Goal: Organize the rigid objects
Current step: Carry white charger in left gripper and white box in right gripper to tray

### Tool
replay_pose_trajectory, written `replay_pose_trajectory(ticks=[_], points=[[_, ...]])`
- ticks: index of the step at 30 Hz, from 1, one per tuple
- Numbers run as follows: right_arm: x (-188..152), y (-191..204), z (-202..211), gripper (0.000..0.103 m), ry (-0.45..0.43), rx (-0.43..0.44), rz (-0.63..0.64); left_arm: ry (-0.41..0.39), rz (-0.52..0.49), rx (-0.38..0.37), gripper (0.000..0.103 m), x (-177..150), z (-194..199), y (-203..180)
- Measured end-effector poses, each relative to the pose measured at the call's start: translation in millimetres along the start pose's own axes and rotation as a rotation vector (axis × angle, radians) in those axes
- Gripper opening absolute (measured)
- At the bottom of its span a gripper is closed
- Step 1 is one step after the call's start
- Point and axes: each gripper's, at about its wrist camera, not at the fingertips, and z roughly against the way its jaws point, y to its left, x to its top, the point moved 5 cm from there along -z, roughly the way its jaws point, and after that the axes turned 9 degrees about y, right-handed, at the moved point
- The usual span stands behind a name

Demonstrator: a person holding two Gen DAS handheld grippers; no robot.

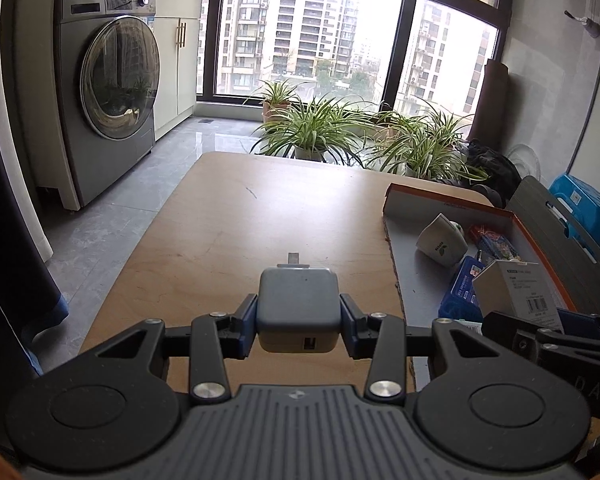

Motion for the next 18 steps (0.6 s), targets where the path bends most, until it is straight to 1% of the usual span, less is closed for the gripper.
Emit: replay_pose_trajectory(ticks=[9,18], points=[[-8.3,-28.4,17.4,0.071,-0.031,-0.043,-0.047,-0.003,-0.049,-0.038,0.042,-9.0,6.2,-31.2],[-18.8,-76.3,31.1,0.071,-0.045,-0.113,-0.13,0.01,-0.103,-0.096,0.042,-10.8,2.8,-69.2]])
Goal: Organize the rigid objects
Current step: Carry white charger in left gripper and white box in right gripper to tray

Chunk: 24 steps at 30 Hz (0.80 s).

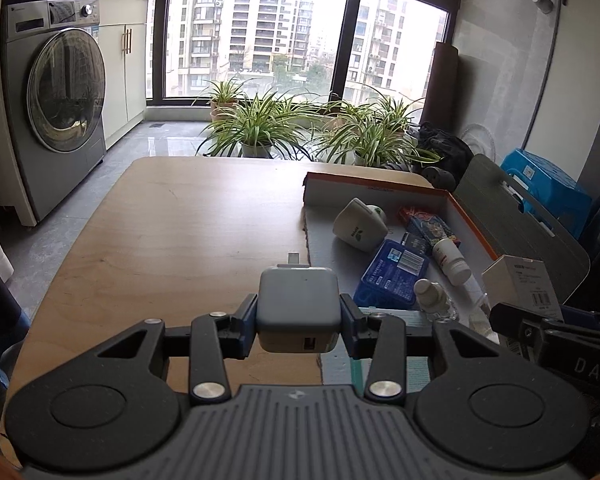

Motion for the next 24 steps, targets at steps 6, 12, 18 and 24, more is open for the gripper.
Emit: replay_pose_trajectory(ticks=[6,12,18,24], points=[[3.5,-22.1,3.7,0.071,-0.011,-0.037,-0.029,0.004,-0.039,-0.041,0.042,6.0,-5.2,-26.8],[7.5,-38.0,4.2,0.071,-0.019,-0.06,-0.05,0.007,-0.069,-0.072,0.042,13.3,-12.5,-48.9],[12.1,-43.5,-1.3,0.071,-0.012,-0.066,-0.049,0.026,-0.086,-0.087,0.042,11.6,-21.7,-61.3],[14.1,-44.8,-8.4,0.071,0.002,-0.062,-0.041,0.054,-0.097,-0.096,0.042,5.2,-28.8,-67.4]])
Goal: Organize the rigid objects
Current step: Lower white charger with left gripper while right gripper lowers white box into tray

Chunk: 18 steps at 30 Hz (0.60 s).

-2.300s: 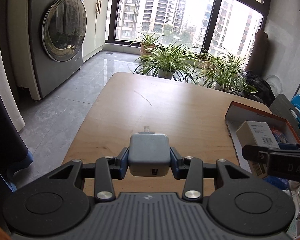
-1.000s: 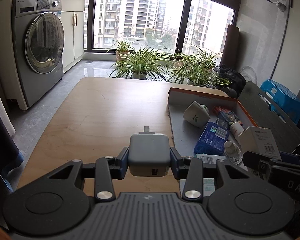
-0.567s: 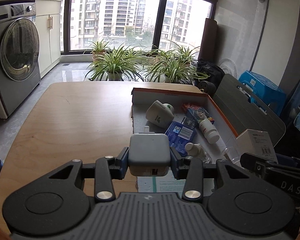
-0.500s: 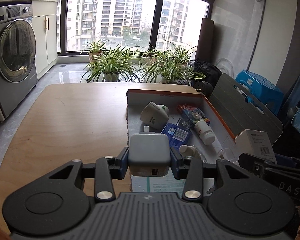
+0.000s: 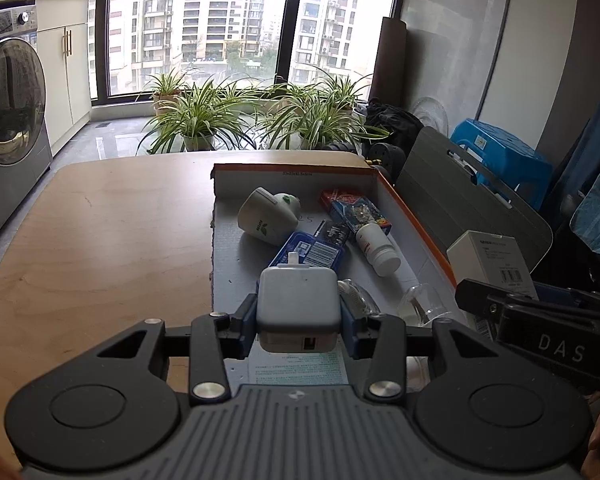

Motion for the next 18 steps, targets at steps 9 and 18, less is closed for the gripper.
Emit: replay_pose_trajectory(ticks=[9,18], points=[[4.6,-3.6,-6.3,0.071,0.01,0.005,0.01,0.023,-0.002,-0.005,0.042,-3.4,-6.7,-3.7],[7.4,-4.7,-9.7,0.071,0.014,0.013,0.013,0.029,-0.005,-0.01,0.042,-4.1,-8.8,-9.1]])
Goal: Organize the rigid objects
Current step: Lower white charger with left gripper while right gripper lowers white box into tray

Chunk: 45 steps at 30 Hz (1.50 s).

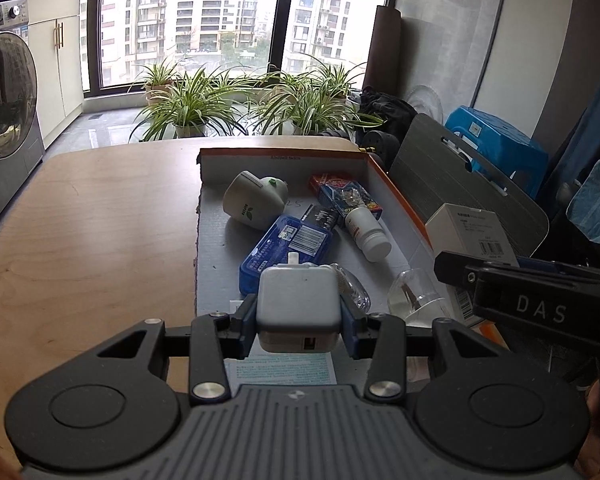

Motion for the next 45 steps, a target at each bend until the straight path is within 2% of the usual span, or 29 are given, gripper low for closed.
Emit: replay_pose_trajectory(ticks=[32,40,45], points=[[10.0,0.9,-28.5,0.071,0.04,0.02,0.013,0.021,-0.01,-0.019,0.043,-0.3,-14.4,-10.1],[16.7,-1.5,-31.6,0.075,0.003,0.049,-0.031,0.026,-0.013,-0.025,0.043,1.1,-19.1,-11.8],[17.9,-7.4,-21.7,0.076,-0.019,0.027,-0.045,0.031,-0.021,-0.036,0.042,0.9,-21.4,-15.9]])
